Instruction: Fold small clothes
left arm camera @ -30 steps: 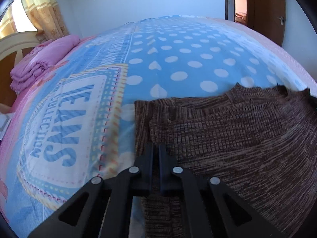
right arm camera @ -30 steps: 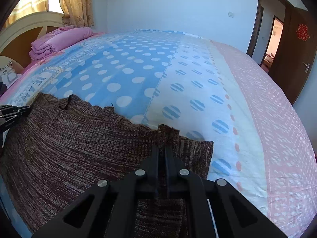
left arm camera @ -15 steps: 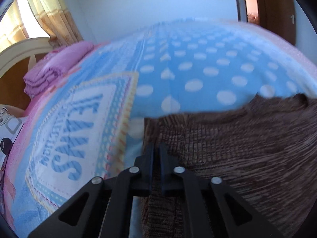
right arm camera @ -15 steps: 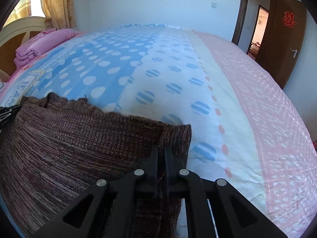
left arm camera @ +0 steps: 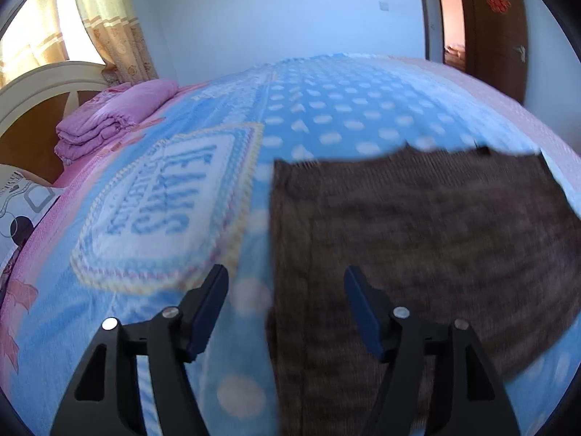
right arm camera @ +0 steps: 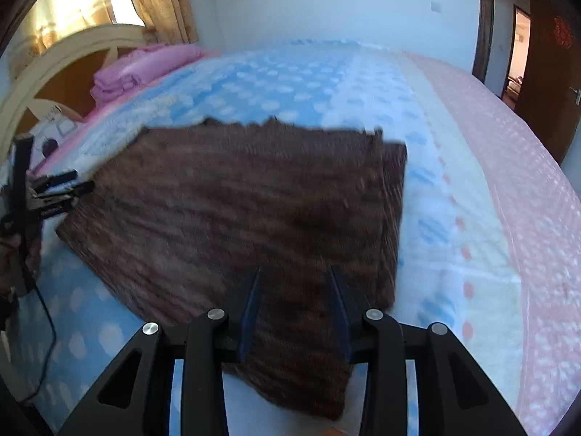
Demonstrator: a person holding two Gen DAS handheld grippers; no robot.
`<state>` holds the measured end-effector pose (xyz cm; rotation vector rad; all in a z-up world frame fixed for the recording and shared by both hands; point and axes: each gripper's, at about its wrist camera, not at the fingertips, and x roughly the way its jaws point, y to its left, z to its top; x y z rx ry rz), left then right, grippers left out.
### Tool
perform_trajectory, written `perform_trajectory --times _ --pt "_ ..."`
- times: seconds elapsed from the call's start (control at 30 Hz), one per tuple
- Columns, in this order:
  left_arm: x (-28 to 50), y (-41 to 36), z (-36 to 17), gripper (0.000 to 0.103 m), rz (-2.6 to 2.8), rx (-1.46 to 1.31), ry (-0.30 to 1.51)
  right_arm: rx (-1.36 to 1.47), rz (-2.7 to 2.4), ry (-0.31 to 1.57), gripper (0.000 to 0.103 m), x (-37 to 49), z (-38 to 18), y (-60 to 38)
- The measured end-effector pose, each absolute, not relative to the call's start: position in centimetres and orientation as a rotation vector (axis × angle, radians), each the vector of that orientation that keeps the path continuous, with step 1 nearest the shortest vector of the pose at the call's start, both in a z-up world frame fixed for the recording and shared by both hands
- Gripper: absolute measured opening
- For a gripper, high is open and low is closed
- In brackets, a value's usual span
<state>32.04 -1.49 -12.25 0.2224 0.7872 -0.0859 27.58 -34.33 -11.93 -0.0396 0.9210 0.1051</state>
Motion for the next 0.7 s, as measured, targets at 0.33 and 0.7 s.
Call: perform_trajectory --times 0.33,0.7 --pt "31.0 0.4 -13.6 0.084 -0.035 0.214 0.855 -0.061 0.033 0.878 0.037 23.3 -10.6 -34.4" --pt "30.0 1.0 -14.3 0.096 0.010 0.202 0.853 0.109 -0.012 0.938 0.035 36.1 -12.9 -37.8"
